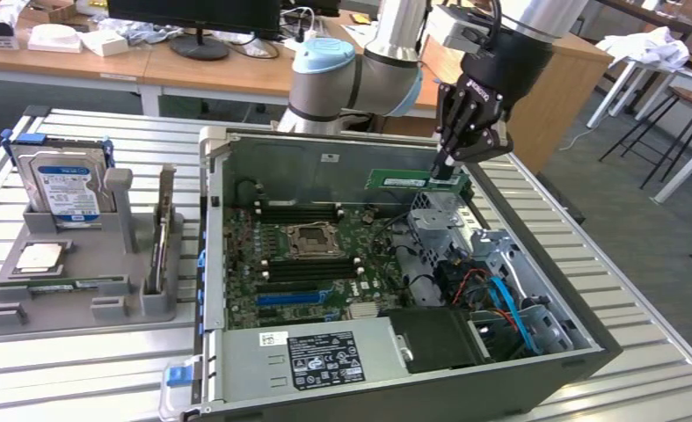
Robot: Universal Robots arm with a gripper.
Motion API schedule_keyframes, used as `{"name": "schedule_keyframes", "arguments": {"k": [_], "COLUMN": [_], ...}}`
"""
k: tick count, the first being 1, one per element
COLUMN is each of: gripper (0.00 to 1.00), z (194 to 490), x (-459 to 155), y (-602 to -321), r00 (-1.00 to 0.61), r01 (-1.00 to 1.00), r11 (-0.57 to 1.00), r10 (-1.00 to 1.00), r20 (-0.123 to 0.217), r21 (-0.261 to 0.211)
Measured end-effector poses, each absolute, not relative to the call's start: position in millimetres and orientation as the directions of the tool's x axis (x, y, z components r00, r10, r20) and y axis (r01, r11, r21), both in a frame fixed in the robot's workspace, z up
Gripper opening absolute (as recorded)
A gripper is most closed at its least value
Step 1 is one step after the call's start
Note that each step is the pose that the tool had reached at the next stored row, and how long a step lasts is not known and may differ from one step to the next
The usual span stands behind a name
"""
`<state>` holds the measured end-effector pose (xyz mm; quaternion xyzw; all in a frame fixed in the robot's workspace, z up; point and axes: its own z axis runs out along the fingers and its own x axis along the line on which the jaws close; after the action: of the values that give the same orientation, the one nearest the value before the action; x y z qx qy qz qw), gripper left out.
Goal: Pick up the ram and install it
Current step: 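Pick up the ram and move it above insertion slot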
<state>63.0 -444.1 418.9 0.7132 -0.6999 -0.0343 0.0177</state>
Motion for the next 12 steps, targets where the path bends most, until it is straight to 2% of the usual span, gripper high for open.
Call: {"name": "schedule_keyframes", "arguments": {"k": [12], "gripper": [0.11], "z": [418.9], "x": [62.9], "y": [-444.1], "r00": [0.018], "r01": [-0.997], "r11": [-0.02], "r10": [-1.0], "r20": [-0.024], "r21": [0.073]}}
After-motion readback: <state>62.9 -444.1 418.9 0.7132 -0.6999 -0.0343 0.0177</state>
